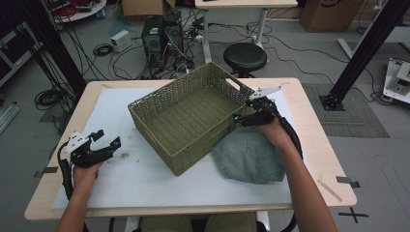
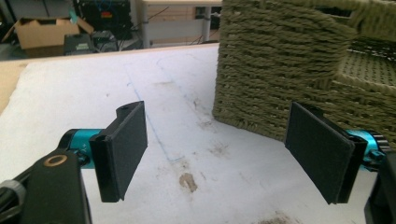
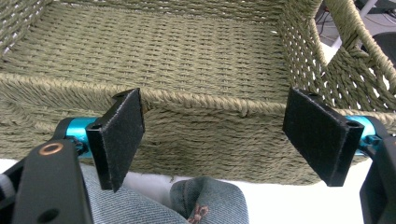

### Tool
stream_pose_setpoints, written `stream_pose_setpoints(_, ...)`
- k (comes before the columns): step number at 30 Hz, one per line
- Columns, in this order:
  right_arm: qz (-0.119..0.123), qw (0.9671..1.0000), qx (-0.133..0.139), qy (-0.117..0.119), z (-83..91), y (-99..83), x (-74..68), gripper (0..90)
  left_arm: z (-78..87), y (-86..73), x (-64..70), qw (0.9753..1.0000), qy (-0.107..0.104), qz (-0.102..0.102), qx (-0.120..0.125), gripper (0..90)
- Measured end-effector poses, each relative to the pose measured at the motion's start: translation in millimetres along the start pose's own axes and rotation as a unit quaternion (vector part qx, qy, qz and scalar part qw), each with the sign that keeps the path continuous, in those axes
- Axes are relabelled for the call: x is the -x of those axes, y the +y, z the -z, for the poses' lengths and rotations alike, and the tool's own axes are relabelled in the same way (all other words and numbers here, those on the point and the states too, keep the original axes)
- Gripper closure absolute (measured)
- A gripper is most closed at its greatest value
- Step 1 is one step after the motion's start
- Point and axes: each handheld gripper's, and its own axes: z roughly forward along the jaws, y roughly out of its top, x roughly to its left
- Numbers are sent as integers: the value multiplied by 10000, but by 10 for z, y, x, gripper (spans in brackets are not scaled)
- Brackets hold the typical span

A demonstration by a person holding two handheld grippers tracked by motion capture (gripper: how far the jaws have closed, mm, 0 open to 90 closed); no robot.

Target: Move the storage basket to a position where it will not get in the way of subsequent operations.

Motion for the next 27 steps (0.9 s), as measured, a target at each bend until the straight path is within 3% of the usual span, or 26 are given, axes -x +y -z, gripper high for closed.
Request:
stream_pose_setpoints(8,3,9999,56,-137,-94,51,44,203,-2,66,2,10000,18,4,52,214)
stream_pose_setpoints(16,-174,9998,96,18,-215,161,137,201,-22,215,39,9998,-83,-100,179,214)
stream_pose_setpoints(27,41,9999,94,71,-343,313,27,192,-23,261,58,9995,-154,-108,250,214)
